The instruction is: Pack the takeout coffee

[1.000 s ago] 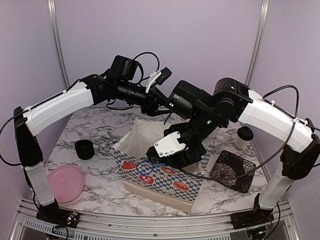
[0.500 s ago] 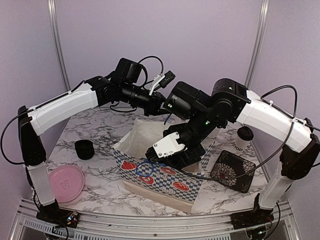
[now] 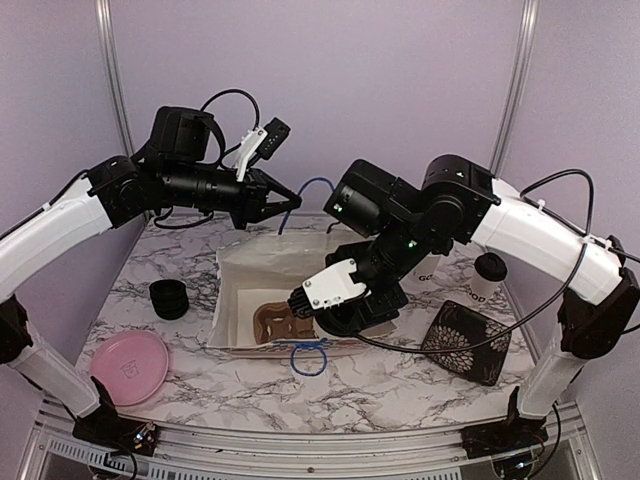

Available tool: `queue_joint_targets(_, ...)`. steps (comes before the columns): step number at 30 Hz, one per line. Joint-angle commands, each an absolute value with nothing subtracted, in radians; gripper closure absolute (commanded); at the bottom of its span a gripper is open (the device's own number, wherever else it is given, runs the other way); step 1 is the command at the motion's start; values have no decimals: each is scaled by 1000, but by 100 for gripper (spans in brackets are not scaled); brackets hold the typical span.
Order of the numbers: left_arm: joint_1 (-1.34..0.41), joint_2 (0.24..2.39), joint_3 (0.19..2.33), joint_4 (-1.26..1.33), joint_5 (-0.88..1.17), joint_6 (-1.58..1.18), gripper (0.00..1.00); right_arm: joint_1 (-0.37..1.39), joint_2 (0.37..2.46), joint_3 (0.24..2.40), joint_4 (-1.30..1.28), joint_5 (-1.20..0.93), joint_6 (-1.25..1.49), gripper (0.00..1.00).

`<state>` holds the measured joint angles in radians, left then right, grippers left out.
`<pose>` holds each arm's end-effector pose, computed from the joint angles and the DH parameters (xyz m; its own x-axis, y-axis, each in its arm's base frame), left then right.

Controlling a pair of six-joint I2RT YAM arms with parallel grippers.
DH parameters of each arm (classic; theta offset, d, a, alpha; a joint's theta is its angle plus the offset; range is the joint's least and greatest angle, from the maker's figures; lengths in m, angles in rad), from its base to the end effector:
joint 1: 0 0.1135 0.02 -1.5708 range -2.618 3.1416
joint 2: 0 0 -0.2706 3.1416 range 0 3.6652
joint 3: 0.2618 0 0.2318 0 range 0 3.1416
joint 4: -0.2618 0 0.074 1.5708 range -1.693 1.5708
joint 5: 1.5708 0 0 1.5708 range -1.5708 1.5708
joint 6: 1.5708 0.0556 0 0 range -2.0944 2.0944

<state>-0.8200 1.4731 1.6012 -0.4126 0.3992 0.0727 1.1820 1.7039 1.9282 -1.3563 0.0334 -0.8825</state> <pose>0.2081 -0.2547 0.4358 -0.1236 0.2305 -0.9652 0.9396 0.3400 -0.0391 0.1215 0.2916 0.3727 0.4921 -0.8349 -0.2465 -0.8491 -0.3980 -0.3473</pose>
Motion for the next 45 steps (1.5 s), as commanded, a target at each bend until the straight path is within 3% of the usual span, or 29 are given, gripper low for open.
queue_joint_targets(1,-847,1461,1558,-379,358,34,100,1189,1704,1922,-1335,33,-836,48)
queue_joint_targets(11,-880,1422,1539,-393,370,22,97,1189,1675,1822,-1330,50,-825,49)
queue_joint_targets(17,-882,1378,1583,-452,434,71,56,1189,1640,1779,-1339,55,-834,49)
queue_joint_targets(20,-881,1340,1576,-474,429,122,45,1189,1620,1746,-1348,61,-832,49)
queue_joint_targets(24,-881,1299,1540,-476,354,176,36,1189,1584,1692,-1346,79,-835,49)
queue_joint_targets(31,-869,1315,1483,-450,355,214,32,1189,1554,1616,-1316,103,-853,50)
queue_joint_targets(34,-850,1345,1472,-427,221,195,31,1189,1554,1627,-1305,111,-854,50)
queue_joint_targets(37,-776,1428,1457,-399,85,115,31,1190,1545,1639,-1286,110,-850,49)
queue_joint_targets(45,-660,1639,1417,-384,78,-15,34,1189,1520,1572,-1194,132,-848,50)
